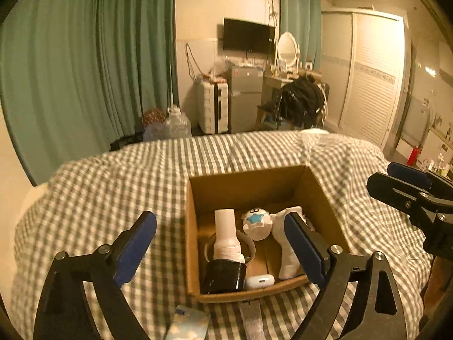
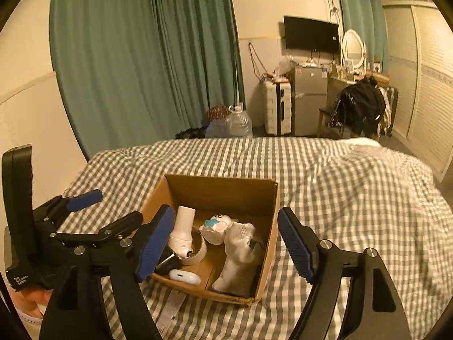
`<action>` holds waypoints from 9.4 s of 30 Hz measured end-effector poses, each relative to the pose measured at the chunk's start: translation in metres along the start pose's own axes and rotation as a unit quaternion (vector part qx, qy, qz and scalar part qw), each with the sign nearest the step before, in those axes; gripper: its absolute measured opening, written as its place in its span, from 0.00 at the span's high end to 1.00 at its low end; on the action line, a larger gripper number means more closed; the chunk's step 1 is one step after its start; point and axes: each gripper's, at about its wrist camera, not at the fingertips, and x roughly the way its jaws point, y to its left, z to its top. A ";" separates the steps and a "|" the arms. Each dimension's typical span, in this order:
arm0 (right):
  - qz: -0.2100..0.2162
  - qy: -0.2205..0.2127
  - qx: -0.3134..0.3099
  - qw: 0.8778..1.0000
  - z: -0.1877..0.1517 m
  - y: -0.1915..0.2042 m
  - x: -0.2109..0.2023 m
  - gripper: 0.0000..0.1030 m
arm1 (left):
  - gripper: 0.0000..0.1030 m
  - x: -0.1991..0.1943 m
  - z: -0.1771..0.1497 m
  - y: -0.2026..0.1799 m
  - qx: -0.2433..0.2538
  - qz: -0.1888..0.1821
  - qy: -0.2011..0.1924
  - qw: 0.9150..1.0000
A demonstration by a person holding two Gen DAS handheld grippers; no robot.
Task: Organize objects
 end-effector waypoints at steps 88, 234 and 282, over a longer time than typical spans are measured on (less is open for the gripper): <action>0.042 0.154 -0.009 0.987 -0.165 0.049 0.032 0.81 | 0.46 0.037 -0.171 -0.001 0.022 0.030 0.200 0.979; -0.138 -0.177 0.004 0.974 -0.021 0.032 -0.155 0.01 | 0.00 -0.147 -0.024 -0.028 -0.048 0.114 -0.199 0.972; -0.166 -0.120 -0.033 0.978 -0.118 0.036 -0.064 0.01 | 0.00 -0.065 -0.119 -0.035 -0.031 0.144 -0.125 0.981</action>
